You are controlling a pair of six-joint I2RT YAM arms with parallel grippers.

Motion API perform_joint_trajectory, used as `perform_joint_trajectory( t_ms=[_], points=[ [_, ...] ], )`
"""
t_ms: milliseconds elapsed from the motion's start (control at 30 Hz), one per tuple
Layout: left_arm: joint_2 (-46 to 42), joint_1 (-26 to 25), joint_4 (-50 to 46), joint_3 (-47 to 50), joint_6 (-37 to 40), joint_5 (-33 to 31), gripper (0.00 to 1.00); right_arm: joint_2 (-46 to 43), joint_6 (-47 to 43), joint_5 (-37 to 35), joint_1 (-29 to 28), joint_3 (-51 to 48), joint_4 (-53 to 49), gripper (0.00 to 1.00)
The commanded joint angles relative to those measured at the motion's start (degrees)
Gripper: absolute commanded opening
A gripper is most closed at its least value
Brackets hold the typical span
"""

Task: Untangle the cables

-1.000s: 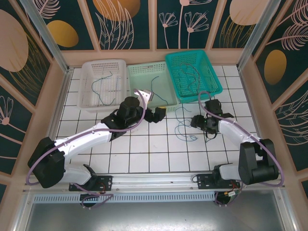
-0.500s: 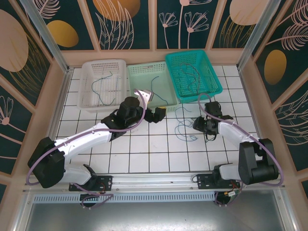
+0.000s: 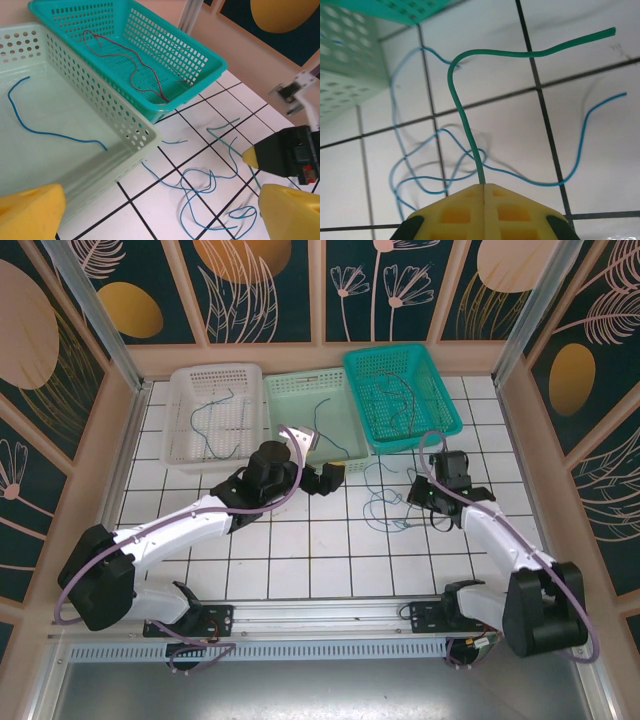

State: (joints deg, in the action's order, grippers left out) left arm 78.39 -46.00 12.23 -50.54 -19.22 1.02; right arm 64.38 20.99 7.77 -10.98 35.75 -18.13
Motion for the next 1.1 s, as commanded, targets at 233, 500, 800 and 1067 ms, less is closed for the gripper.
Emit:
perform_joint_trajectory(
  t_ms=[233,500,800,1067],
  points=[
    [-1.07,0.38,6.82,2.53,-4.27,-0.79,0.99,-15.89,-3.4,13.44,-0.23,-3.58,10.87,0.0],
    [-0.28,2.42,18.6,5.24,-16.82,7.1,0.99,-21.36,-4.39,27.56,-2.13,-7.39,22.11,0.0],
    [13.62,8.13,51.16,6.95,-43.17,30.26,0.94,-21.32,-8.17,26.36,-7.97,-8.6,26.46,0.0],
    [19.48,8.23,55.97,0.51,-47.18,37.34,0.85,-21.85,-11.95,24.39,-10.92,-8.07,24.43,0.0]
  ],
)
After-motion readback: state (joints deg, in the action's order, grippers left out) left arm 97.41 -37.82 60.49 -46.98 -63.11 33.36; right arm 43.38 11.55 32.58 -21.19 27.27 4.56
